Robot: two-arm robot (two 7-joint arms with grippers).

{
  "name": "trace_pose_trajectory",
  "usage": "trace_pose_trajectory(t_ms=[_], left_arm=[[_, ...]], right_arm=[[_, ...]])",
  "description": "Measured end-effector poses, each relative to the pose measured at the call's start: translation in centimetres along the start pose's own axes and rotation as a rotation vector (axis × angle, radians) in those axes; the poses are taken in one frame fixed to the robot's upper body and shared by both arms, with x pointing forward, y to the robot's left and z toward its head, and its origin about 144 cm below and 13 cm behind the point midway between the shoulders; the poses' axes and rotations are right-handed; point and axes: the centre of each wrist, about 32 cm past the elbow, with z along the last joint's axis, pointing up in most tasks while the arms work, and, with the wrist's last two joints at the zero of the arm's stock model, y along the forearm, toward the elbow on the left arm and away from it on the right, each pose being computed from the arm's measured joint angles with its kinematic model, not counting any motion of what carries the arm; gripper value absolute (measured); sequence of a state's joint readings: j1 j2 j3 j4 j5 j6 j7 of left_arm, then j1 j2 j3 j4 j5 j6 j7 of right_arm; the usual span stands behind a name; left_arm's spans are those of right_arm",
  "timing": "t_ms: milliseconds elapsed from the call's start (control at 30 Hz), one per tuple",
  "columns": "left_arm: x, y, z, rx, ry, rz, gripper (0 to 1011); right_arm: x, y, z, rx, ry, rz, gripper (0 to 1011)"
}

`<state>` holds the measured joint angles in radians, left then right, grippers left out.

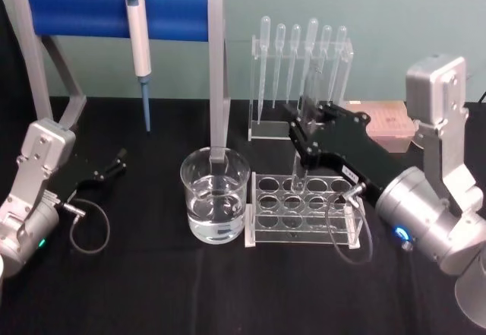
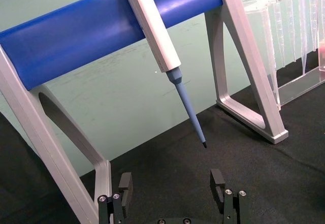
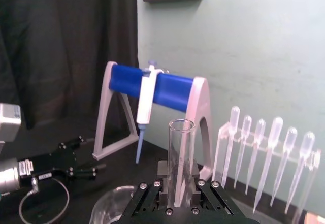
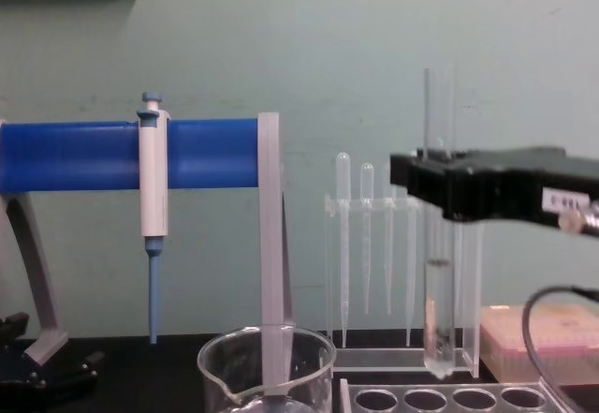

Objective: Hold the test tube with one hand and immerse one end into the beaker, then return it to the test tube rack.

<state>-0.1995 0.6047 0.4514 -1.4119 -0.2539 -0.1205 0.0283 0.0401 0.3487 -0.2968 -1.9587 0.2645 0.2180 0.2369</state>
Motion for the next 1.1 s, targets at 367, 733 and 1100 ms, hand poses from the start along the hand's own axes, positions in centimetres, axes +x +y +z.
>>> trace_pose_trajectory(t_ms=[367, 733, 1100], left_arm=[[0.0, 0.0, 0.0, 0.0, 0.0, 0.0, 1000], [0.0, 0.0, 0.0, 0.0, 0.0, 0.0, 1000], [0.0, 0.0, 0.0, 0.0, 0.0, 0.0, 1000]], right_arm=[[-0.4, -0.7, -2.6, -0.01, 0.02, -0.028, 225], [-0.1, 0.0, -4.4, -0.003, 0.011, -0.046, 225], [0.2, 1.0, -5.7, 0.007, 0.019, -0.052, 225]])
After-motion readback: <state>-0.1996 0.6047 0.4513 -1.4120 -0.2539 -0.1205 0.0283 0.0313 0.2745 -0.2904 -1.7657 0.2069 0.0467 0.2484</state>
